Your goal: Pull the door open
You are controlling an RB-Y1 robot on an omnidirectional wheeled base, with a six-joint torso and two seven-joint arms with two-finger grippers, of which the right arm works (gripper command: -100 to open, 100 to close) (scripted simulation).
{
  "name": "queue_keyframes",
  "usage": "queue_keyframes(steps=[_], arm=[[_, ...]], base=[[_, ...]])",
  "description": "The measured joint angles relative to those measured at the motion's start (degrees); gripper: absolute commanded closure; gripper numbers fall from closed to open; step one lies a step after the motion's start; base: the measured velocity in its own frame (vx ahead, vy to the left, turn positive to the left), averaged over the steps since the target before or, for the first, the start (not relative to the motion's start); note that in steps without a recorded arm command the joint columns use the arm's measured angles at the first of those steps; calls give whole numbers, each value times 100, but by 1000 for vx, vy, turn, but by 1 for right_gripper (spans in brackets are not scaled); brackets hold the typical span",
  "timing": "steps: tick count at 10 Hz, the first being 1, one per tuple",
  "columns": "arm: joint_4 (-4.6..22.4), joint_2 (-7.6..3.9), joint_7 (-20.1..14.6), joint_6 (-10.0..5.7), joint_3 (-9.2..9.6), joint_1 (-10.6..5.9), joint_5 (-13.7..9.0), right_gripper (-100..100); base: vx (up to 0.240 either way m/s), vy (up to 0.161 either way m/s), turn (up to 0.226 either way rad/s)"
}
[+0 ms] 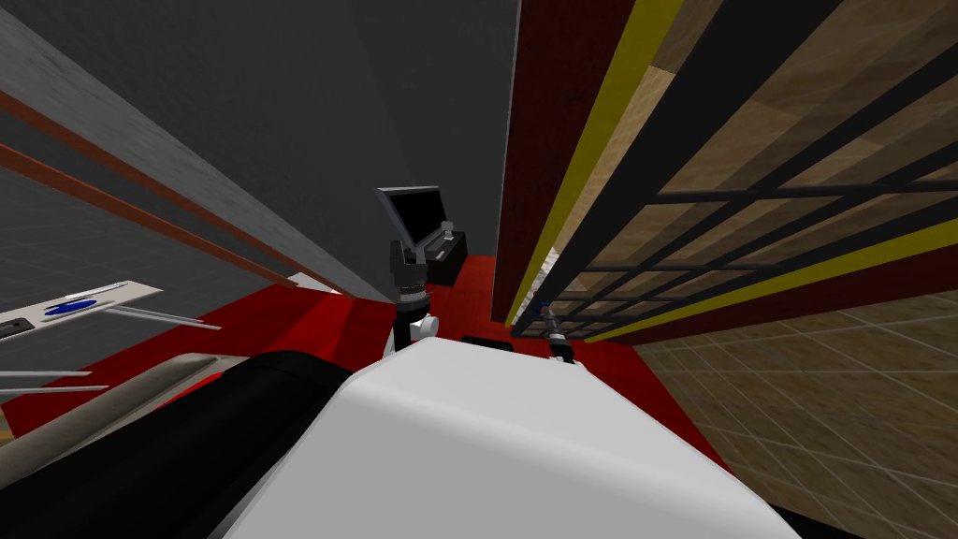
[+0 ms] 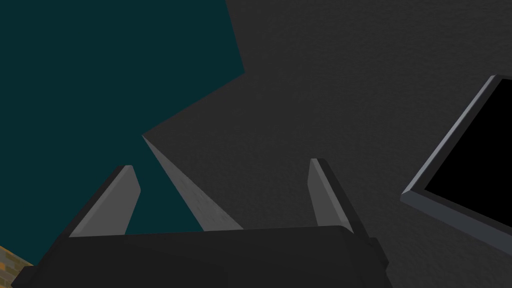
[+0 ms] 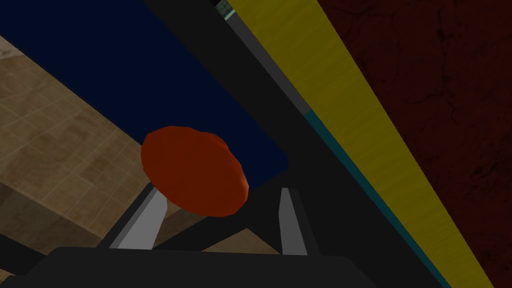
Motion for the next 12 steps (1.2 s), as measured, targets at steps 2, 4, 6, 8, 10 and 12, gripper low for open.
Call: queue_keyframes(steps=[2,4,6,8,10,12], arm=[[237,-76,-274,-90,28,-132,-85,100],[290,-65,-380,-82,44,-198,-119,100],[-113,4,-357,105,59,25,-103,100],[166,-42,-378,-57,47,-80,-116,100],[32,-46,-395,28,53,-32,-113,100],[-118,-89,-503,141,53,58,-157,100]], base=[[-30,-7,16],[-6,-5,-11],[11,-2,-5],[0,7,-1],[-6,-6,12],[-40,-48,37]])
